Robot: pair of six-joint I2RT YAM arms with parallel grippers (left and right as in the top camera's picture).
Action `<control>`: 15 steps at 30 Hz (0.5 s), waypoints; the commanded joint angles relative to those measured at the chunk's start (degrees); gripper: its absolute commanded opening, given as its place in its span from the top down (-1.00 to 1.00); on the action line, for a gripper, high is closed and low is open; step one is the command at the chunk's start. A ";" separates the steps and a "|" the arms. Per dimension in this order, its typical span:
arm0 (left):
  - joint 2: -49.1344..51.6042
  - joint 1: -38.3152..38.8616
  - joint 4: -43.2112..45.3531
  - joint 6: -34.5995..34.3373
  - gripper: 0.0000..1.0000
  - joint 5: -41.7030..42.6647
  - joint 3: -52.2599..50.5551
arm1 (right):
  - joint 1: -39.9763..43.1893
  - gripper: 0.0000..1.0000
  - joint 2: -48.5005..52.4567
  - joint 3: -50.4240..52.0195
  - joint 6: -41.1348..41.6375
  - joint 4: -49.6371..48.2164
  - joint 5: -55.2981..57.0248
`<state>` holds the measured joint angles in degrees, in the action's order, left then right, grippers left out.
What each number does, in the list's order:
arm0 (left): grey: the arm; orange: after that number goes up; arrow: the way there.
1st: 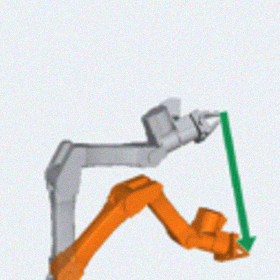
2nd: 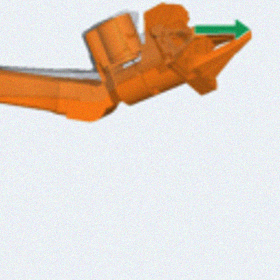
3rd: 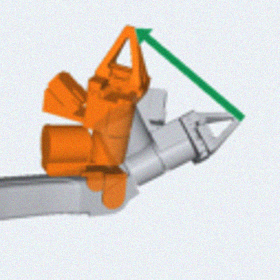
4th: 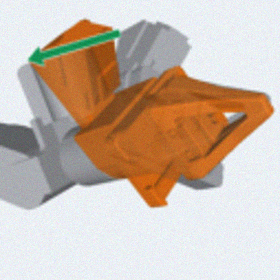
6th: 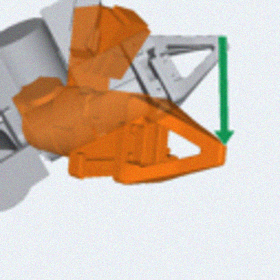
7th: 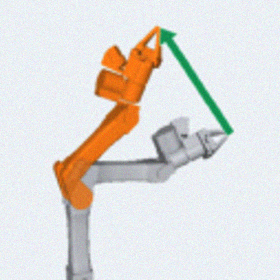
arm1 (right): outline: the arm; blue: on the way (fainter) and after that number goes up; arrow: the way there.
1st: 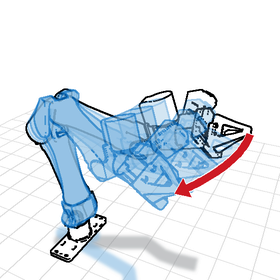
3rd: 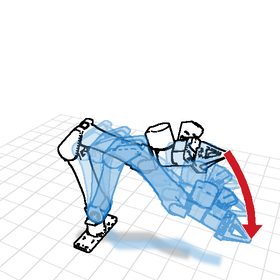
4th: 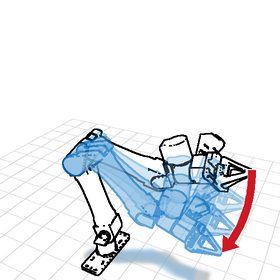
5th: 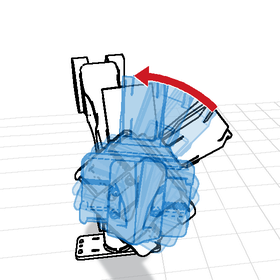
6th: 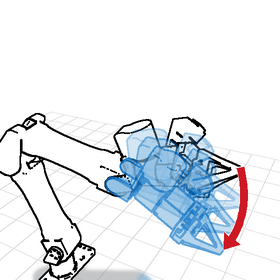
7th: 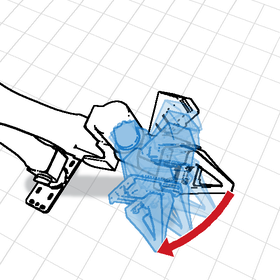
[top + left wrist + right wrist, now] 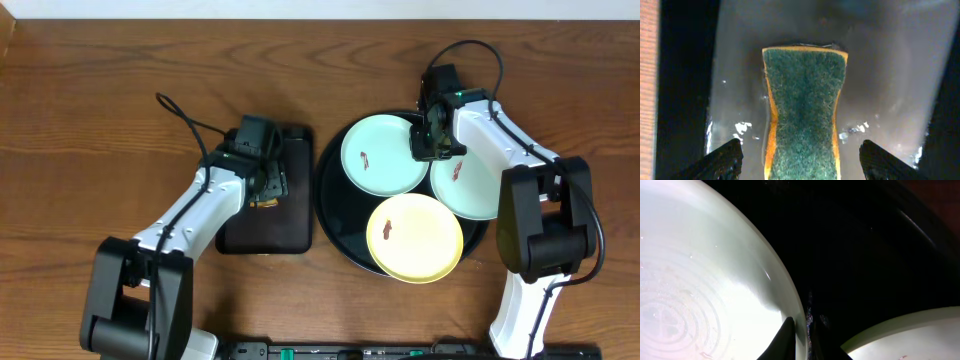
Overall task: Clean dirty plates on tray and stack at the side
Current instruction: 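Close the left gripper on the sponge, then lift the sponge with the left gripper above the small tray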
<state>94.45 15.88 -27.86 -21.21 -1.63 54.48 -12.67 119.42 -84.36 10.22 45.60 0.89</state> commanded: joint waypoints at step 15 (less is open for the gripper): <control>4.55 0.76 3.41 -0.52 0.85 2.75 -4.33 | -0.17 0.78 0.50 0.52 0.00 0.26 0.33</control>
<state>97.89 16.25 -23.46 -21.85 0.54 50.98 -12.67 119.42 -84.31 10.22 45.60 0.89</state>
